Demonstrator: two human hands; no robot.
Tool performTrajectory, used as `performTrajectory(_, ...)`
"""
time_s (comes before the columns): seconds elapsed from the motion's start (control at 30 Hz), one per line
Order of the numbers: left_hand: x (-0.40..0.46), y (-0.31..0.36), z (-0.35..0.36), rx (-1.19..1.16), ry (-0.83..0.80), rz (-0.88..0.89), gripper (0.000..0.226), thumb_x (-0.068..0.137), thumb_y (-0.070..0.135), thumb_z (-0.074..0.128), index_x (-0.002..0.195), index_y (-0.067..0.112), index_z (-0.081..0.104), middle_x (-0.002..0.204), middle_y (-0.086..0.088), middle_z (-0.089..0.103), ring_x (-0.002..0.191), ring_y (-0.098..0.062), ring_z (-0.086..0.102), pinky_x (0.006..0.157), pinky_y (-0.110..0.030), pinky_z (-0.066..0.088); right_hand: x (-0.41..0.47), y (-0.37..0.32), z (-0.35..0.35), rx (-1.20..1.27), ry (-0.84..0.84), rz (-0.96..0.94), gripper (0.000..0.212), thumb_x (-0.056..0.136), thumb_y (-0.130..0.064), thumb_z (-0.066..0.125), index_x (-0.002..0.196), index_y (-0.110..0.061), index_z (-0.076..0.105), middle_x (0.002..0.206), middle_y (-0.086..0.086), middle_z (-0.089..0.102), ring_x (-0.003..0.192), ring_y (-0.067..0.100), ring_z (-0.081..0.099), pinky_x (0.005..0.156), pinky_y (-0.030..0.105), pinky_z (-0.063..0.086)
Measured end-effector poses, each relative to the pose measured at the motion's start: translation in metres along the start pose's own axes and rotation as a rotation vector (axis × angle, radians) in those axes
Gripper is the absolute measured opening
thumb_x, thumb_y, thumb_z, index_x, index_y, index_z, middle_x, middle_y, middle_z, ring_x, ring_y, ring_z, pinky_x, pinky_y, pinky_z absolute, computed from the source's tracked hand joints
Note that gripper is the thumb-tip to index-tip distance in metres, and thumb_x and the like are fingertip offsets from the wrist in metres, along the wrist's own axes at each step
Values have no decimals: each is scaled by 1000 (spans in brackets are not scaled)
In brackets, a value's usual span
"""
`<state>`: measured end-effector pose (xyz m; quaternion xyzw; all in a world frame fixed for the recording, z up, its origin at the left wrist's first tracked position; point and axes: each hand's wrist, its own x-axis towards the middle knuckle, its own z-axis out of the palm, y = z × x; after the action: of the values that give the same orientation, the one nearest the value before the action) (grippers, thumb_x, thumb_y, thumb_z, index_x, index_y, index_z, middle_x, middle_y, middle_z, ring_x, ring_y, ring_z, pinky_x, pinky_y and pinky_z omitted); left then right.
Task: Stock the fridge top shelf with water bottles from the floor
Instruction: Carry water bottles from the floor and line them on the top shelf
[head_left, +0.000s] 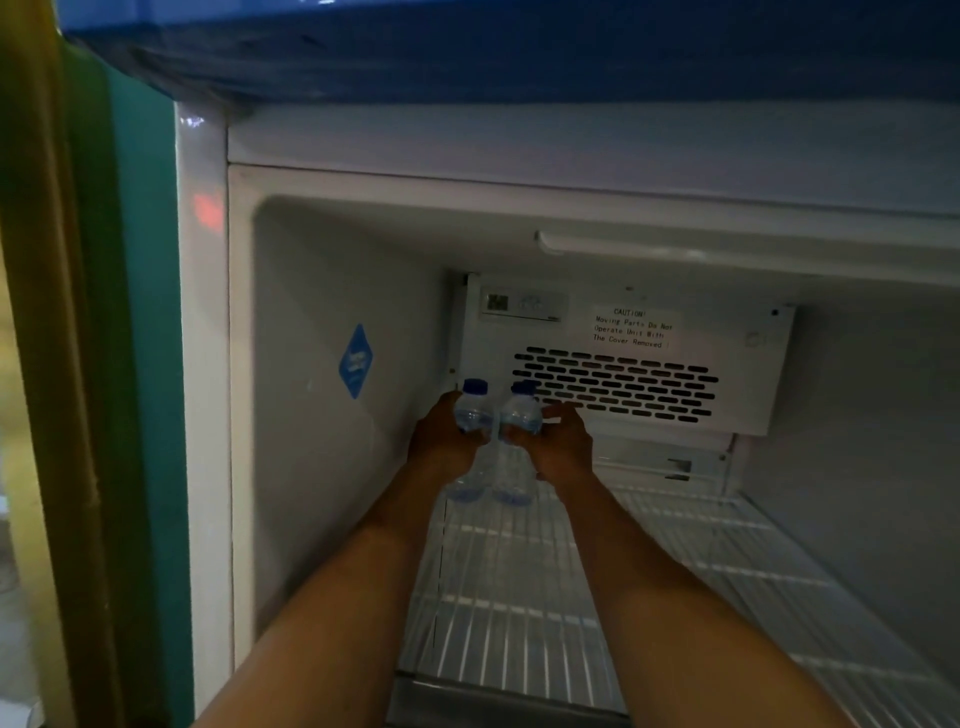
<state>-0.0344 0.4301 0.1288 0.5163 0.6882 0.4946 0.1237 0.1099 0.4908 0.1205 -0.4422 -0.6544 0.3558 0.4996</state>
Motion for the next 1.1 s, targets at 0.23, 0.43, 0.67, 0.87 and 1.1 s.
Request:
performTrajectory(0.23, 12, -8, 5, -14, 5, 8, 60, 92, 26, 66, 145, 19, 39, 138, -6, 54, 121, -24, 54, 92, -23, 40, 6, 11, 3, -7, 29, -42, 57, 65, -27, 93, 108, -18, 57, 99, -1, 65, 86, 13, 62, 78, 29, 55)
performTrajectory(0.43, 21, -11, 9, -9, -7, 11, 62, 89, 31, 69, 144, 20, 42, 134, -3, 57, 114, -21, 58, 88, -21, 40, 9, 9, 2, -56, -61, -33, 60, 66, -22, 92, 114, -14, 58, 105, 2, 63, 92, 14, 61, 78, 23, 51)
performTrajectory(0.67, 14, -19, 12, -2, -2, -21, 79, 87, 17, 72, 152, 21, 27, 137, -5, 54, 119, -24, 56, 89, -23, 42, 12, 11, 5, -126, -47, -69, 63, 70, -23, 90, 123, -9, 59, 121, 11, 67, 103, 20, 64, 79, 21, 47)
performTrajectory(0.87, 16, -22, 10, 29, 15, 12, 67, 84, 20, 76, 142, 18, 42, 132, -5, 60, 115, -22, 59, 89, -23, 44, 14, 11, 5, -135, -55, -40, 67, 70, -25, 89, 128, -8, 58, 126, 8, 65, 109, 20, 63, 77, 18, 44)
performTrajectory(1.1, 15, -25, 12, -26, 33, 32, 64, 87, 19, 73, 142, 18, 42, 132, -6, 59, 115, -22, 59, 94, -26, 47, 11, 20, 7, -154, -80, -2, 71, 69, -18, 90, 130, -5, 57, 127, 11, 65, 104, 16, 63, 76, 16, 45)
